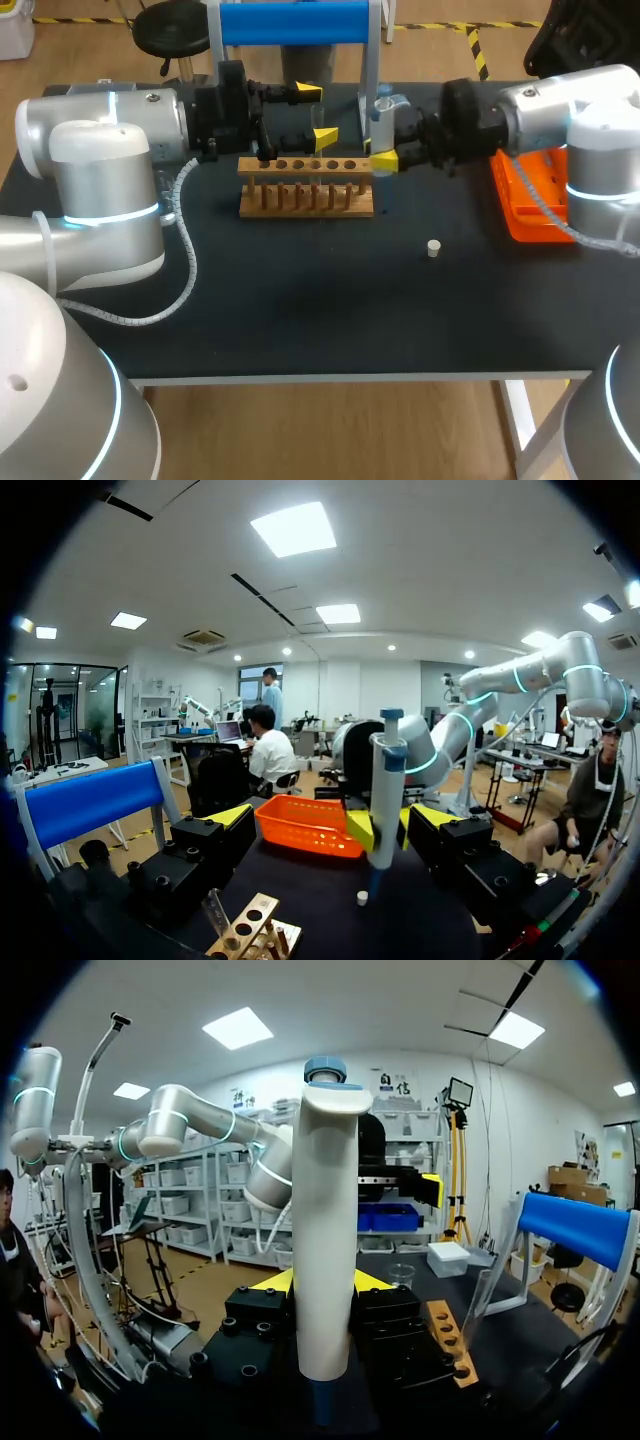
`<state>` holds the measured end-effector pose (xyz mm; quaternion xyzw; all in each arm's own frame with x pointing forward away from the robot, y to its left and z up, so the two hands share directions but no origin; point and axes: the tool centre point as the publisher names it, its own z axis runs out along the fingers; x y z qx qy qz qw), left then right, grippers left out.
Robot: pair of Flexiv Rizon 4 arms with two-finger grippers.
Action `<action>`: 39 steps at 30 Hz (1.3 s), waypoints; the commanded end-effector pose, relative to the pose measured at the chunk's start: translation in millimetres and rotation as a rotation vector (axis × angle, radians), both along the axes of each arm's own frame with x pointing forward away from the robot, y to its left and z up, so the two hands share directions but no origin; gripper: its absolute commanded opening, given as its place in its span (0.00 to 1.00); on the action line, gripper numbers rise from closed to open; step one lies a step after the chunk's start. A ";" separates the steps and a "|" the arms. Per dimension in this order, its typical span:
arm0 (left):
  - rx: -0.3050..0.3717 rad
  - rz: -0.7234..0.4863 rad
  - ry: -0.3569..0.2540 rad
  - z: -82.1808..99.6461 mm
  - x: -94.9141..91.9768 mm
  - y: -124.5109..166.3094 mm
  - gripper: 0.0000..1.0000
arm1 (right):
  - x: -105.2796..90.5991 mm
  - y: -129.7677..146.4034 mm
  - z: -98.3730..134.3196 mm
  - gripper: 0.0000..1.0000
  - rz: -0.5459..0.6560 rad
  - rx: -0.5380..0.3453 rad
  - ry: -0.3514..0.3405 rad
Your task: Invert the test tube, pick up the pipette, mount the tip to pipette, aspirate from beaker and dispense into the tube, eject the tip, return the pipette, and cap with the stopper.
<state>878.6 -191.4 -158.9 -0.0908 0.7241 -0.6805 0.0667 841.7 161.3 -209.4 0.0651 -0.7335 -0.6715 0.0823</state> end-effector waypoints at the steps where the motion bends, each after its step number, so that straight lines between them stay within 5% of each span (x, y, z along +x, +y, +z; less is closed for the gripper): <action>1: -0.003 0.005 -0.002 -0.7 -1.0 -0.7 1.00 | 4.0 10.5 -3.1 0.00 0.001 -0.002 0.001; 39: -0.003 0.005 -0.002 -0.7 -1.0 -0.7 1.00 | 17.2 66.1 2.9 0.00 -0.050 0.051 -0.008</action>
